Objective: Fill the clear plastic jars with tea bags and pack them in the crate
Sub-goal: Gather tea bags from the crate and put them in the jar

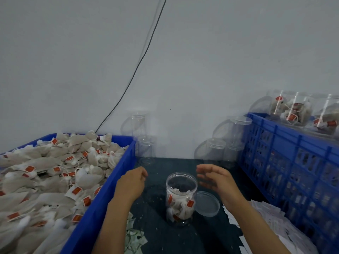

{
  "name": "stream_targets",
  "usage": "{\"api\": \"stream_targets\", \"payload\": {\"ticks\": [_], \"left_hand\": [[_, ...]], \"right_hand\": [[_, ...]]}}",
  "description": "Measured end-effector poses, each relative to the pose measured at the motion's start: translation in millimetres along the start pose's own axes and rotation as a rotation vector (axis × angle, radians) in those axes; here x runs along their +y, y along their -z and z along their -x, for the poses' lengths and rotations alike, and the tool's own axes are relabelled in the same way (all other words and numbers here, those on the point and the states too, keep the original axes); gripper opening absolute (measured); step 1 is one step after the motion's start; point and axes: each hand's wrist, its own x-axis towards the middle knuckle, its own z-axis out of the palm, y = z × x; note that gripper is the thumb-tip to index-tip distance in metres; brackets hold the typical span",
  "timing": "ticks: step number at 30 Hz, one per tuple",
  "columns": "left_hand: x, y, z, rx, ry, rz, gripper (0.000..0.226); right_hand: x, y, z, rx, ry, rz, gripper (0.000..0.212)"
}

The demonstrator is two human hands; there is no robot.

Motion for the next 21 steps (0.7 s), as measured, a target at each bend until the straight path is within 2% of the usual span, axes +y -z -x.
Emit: {"api": "stream_targets", "payload": {"ticks": [3,5,8,14,16,19,21], "left_hand": [[-22,-5,12,-0.011,0.076,-0.042,0.018],[-32,-11,19,-0.045,0.109,-0.081,0.016],[-43,-20,26,-0.066,0.128,-0.104,0.023],[-54,-37,29,-0.111,0.110,-0.095,0.042],[-56,-40,27,-0.082,0.092,-0.077,0.039],[-57,-43,27,-0.005,0.072,-0.059,0.019],[-57,-43,28,0.030,0.073,-0.016,0.016]], "right_hand": [[28,9,8,0.188,-0.063,-0.055,0.036],[48,12,13,0.253,-0.117,-0.050,0.035],[69,12,18,0.280,-0.139,-0.072,0.032],[79,16,18,0.276,-0.046,-0.059,0.036],[79,18,18,0.272,-0.024,-0.043,0.038],[79,22,17,0.287,-0.020,-0.052,0.037],[80,27,18,0.304,-0.015,-0.048,0.036]]}}
